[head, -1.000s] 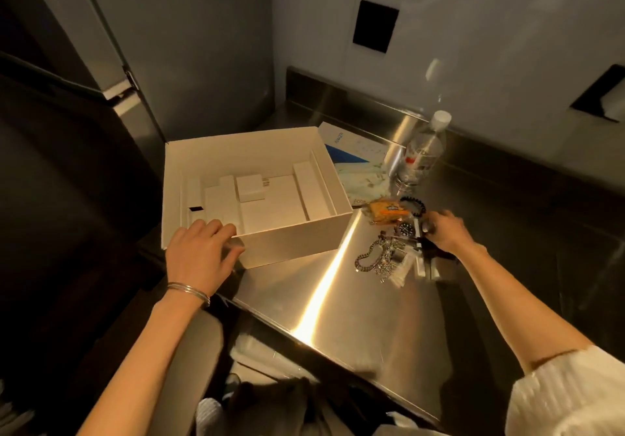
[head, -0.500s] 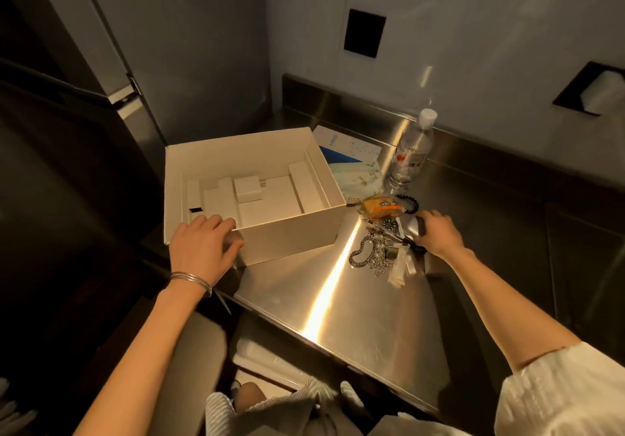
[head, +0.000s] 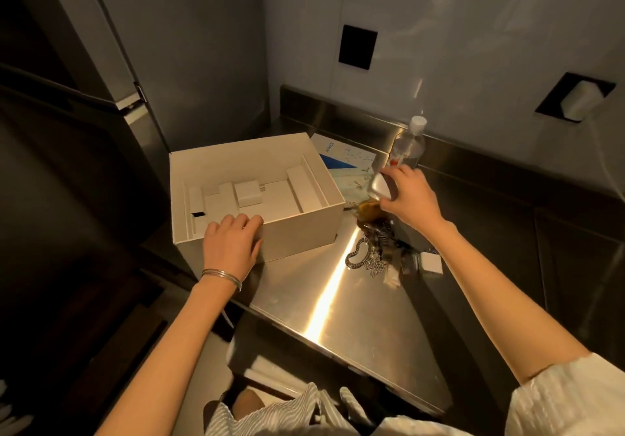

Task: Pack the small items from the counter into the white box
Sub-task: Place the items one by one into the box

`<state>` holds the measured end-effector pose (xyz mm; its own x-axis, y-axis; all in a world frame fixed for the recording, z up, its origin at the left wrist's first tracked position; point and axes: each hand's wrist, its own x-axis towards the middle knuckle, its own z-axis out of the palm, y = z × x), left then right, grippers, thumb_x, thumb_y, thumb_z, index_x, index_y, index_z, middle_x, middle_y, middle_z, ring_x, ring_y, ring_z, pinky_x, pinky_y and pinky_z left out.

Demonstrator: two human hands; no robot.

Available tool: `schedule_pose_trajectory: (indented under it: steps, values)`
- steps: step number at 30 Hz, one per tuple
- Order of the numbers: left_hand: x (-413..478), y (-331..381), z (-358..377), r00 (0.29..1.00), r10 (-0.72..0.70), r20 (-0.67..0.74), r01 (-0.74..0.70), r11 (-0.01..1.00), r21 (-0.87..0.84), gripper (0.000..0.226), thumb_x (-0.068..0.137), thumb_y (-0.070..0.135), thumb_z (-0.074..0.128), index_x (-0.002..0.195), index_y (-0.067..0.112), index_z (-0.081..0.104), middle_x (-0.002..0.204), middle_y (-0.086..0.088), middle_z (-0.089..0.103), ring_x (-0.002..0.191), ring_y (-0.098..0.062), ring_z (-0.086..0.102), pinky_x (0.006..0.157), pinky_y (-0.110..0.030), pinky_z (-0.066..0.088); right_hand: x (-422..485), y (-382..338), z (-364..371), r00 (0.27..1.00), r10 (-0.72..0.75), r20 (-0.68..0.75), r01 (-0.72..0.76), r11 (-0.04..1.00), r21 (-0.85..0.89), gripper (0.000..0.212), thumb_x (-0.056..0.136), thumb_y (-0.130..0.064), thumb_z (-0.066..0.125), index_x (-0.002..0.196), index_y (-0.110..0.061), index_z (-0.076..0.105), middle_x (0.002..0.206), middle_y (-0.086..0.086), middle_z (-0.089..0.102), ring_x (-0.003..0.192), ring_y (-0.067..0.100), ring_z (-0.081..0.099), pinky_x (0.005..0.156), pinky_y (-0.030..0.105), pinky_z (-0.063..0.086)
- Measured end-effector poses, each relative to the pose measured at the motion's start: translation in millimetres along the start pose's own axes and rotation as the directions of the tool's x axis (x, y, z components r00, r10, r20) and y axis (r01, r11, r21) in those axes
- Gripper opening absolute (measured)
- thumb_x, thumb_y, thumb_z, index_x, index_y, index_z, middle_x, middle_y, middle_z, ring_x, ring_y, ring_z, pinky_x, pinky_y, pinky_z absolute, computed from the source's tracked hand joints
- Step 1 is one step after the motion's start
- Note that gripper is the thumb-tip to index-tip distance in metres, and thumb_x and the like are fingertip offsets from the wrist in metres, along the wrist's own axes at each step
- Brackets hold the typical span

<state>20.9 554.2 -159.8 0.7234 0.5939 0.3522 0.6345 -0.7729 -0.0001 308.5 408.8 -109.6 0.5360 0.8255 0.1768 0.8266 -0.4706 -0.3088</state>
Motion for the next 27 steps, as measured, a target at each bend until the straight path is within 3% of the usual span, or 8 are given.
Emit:
schedule_pose_trajectory:
  steps: [5, 9, 18, 24, 27]
  values:
    - [0, 2, 0, 0.998, 0.01, -0.06, -0.01, 1.0, 0.005, 0.028, 0.063, 0.016, 0.079, 0.079, 0.011, 0.057, 0.069, -0.009, 0.062, 0.061, -0.028, 0.056, 0.053, -0.031, 0.038, 32, -61, -8, 0.979, -0.201, -0.044, 0.202, 0.979, 0.009, 0.059, 0.078, -0.025, 0.069, 0.132, -0.018, 0.045, 0.131, 0.004, 0.05, 0.116, 0.025, 0.044, 0.089, 0.032, 0.042]
    - [1, 9, 2, 0.994, -0.024, -0.103, 0.027, 0.999, 0.031, 0.026, 0.067, 0.025, 0.076, 0.079, 0.012, 0.056, 0.069, -0.006, 0.061, 0.06, -0.026, 0.055, 0.055, -0.031, 0.036, 66, -107, 6, 0.945, -0.325, 0.042, 0.327, 0.945, -0.023, 0.063, 0.077, -0.022, 0.07, 0.134, -0.017, 0.043, 0.132, 0.005, 0.05, 0.114, 0.024, 0.045, 0.088, 0.03, 0.041]
    - [0, 5, 13, 0.986, -0.035, -0.162, 0.04, 0.999, 0.028, 0.019, 0.075, 0.033, 0.066, 0.08, 0.018, 0.055, 0.073, -0.001, 0.059, 0.065, -0.021, 0.051, 0.057, -0.03, 0.03, 127, -166, 87, 0.869, -0.357, 0.342, 0.411, 0.906, -0.099, 0.051, 0.08, -0.015, 0.069, 0.128, -0.015, 0.051, 0.13, 0.009, 0.053, 0.115, 0.029, 0.05, 0.096, 0.035, 0.043]
    - [-3, 2, 18, 0.977, -0.025, -0.212, 0.029, 0.999, 0.018, 0.015, 0.08, 0.034, 0.056, 0.083, 0.019, 0.053, 0.074, 0.0, 0.057, 0.066, -0.019, 0.049, 0.059, -0.029, 0.028, 142, -155, 141, 0.862, -0.256, 0.438, 0.321, 0.944, -0.08, 0.018, 0.086, -0.021, 0.059, 0.103, -0.018, 0.06, 0.114, 0.007, 0.06, 0.1, 0.026, 0.057, 0.088, 0.03, 0.042]
    - [-2, 0, 21, 0.974, -0.028, -0.225, 0.03, 1.0, 0.001, 0.014, 0.083, 0.034, 0.05, 0.082, 0.019, 0.051, 0.073, 0.0, 0.056, 0.065, -0.019, 0.047, 0.059, -0.029, 0.022, 145, -148, 146, 0.846, -0.263, 0.464, 0.353, 0.928, -0.118, 0.025, 0.086, -0.02, 0.058, 0.111, -0.016, 0.059, 0.117, 0.009, 0.059, 0.105, 0.029, 0.057, 0.087, 0.034, 0.044]
